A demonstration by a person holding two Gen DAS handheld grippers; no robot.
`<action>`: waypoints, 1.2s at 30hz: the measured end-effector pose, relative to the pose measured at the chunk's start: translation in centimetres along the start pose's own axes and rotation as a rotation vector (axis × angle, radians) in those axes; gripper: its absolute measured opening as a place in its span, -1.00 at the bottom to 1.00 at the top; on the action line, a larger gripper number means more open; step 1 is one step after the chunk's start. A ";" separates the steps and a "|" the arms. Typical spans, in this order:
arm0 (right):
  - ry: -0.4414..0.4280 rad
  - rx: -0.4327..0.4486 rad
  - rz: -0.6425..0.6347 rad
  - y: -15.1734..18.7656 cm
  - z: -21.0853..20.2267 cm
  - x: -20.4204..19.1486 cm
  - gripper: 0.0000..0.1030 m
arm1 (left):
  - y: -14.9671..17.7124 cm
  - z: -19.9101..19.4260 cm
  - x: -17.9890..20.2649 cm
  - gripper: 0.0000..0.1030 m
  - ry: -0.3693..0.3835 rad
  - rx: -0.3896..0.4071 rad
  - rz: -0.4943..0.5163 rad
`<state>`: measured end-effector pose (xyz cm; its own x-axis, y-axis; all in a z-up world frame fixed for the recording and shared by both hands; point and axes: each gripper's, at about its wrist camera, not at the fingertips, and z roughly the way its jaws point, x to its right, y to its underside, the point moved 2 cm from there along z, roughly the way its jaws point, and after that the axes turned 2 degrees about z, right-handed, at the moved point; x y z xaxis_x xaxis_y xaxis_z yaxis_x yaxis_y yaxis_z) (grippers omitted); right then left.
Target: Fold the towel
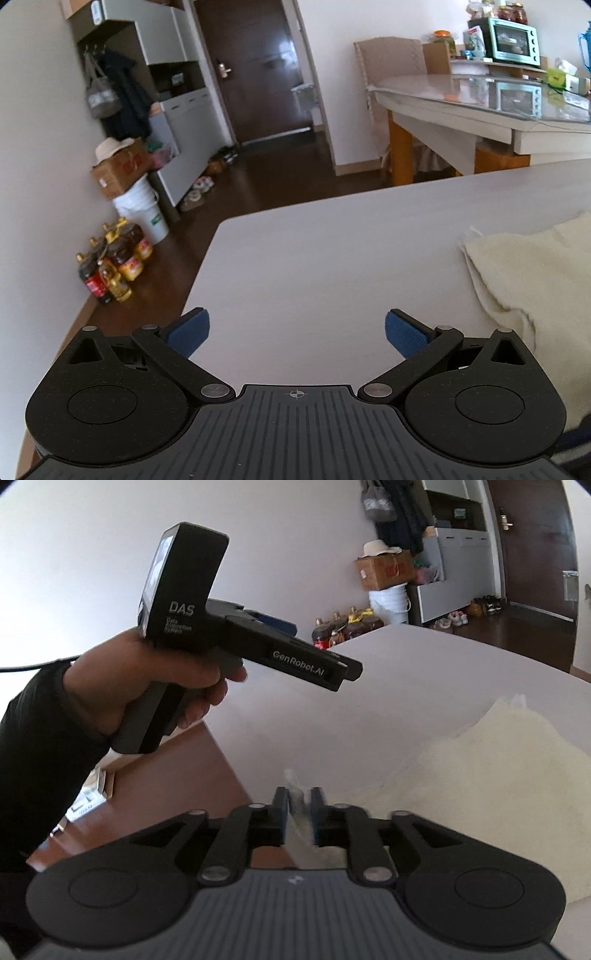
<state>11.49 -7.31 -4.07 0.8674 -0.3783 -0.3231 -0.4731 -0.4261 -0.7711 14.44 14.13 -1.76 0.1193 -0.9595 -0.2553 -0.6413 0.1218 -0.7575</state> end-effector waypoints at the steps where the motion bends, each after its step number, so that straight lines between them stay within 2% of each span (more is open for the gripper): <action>1: 0.005 0.017 0.010 -0.1 -0.5 0.3 -0.51 | -0.1 0.1 0.3 1.00 0.014 0.004 0.001; 5: 0.108 0.153 0.079 -0.6 -4.1 2.6 -0.50 | -1.5 0.6 2.5 1.00 0.159 0.022 0.006; 6: 0.169 0.195 0.109 -0.6 -5.3 3.9 -0.46 | -1.9 0.8 3.1 1.00 0.197 0.027 0.007; 8: 0.314 0.220 0.130 -0.5 -6.7 6.0 -0.10 | -2.6 1.1 4.3 1.00 0.274 0.036 0.010; 10: 0.453 0.208 0.132 -0.3 -7.3 8.0 -0.11 | -3.2 1.3 5.2 0.98 0.331 0.041 0.013; 11: 0.509 0.199 0.141 -0.2 -7.6 9.3 -0.19 | -2.9 1.5 5.9 0.93 0.369 0.038 0.026; 12: 0.539 0.189 0.162 -0.1 -7.7 10.7 -0.28 | -2.9 1.7 6.6 0.86 0.400 0.029 0.041; 13: 0.556 0.185 0.174 -0.1 -7.7 11.5 -0.43 | -3.1 2.0 7.2 0.55 0.421 0.018 0.053; 14: 0.582 0.177 0.182 -0.1 -7.7 12.8 -0.45 | -3.4 2.3 7.9 0.20 0.442 0.007 0.065; 19: 0.618 0.140 0.171 -0.2 -6.5 15.8 -0.46 | -3.0 3.7 9.6 0.16 0.482 -0.041 0.088; 21: 0.617 0.129 0.168 -0.4 -5.6 16.3 -0.45 | -2.7 4.1 9.8 0.08 0.482 -0.057 0.093; 23: 0.610 0.139 0.180 -0.6 -5.5 16.6 -0.44 | -2.5 4.4 9.9 -0.20 0.488 -0.062 0.096; 25: 0.608 0.133 0.195 0.2 -5.9 17.0 -0.43 | -2.5 4.5 10.1 -0.36 0.498 -0.065 0.103; 28: 0.590 0.135 0.202 1.2 -6.6 16.0 -0.28 | -2.7 4.4 10.3 -0.72 0.516 -0.065 0.122; 31: 0.595 0.132 0.204 1.5 -7.1 16.1 -0.23 | -3.2 3.8 10.6 -0.72 0.482 -0.029 0.149; 33: 0.592 0.130 0.208 1.7 -7.2 16.1 -0.14 | -3.6 3.6 10.8 -0.61 0.467 -0.018 0.163; 35: 0.593 0.122 0.203 1.7 -7.2 16.1 -0.13 | -3.7 3.6 11.1 -0.21 0.455 -0.029 0.180; 36: 0.594 0.118 0.200 1.8 -7.2 16.1 -0.12 | -3.7 3.5 11.2 -0.12 0.449 -0.030 0.190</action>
<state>23.48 -20.02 -6.68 0.5153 -0.8465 -0.1338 -0.5675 -0.2201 -0.7934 20.78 3.86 -3.96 -0.3363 -0.9366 -0.0982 -0.6422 0.3043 -0.7035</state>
